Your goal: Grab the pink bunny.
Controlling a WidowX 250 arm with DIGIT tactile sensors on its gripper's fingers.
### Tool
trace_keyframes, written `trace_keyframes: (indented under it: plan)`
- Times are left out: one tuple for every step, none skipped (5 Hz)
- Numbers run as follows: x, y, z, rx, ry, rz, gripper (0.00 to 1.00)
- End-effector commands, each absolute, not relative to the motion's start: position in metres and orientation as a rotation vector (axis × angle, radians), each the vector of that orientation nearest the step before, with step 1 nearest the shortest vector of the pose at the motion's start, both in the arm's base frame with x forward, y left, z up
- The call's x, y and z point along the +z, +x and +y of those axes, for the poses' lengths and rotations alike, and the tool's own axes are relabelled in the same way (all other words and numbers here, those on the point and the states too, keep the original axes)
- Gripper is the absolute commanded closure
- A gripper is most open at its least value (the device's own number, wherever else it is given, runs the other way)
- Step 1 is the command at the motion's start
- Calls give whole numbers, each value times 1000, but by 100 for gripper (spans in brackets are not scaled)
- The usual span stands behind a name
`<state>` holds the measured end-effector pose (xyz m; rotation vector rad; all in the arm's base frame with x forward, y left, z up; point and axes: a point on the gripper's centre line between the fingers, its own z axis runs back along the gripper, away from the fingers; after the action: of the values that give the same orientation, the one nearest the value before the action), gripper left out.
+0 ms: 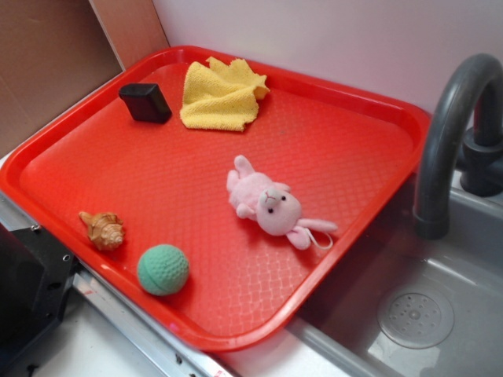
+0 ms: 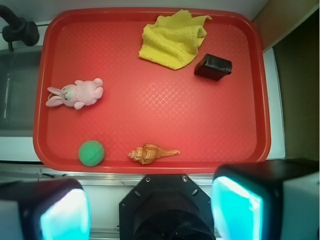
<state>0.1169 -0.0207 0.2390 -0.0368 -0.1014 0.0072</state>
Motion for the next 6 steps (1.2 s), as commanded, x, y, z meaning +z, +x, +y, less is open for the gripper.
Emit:
trace_keyframes:
  plan:
    - [239, 117, -21, 7, -37, -101, 0]
    - [232, 135, -21, -225, -71, -172, 0]
    - [222, 156, -27, -474, -131, -232, 0]
    - [211, 181, -44, -727, -144, -257, 0]
    - [198, 201, -71, -984, -104, -233, 0]
    - [185, 209, -95, -1207, -56, -189, 0]
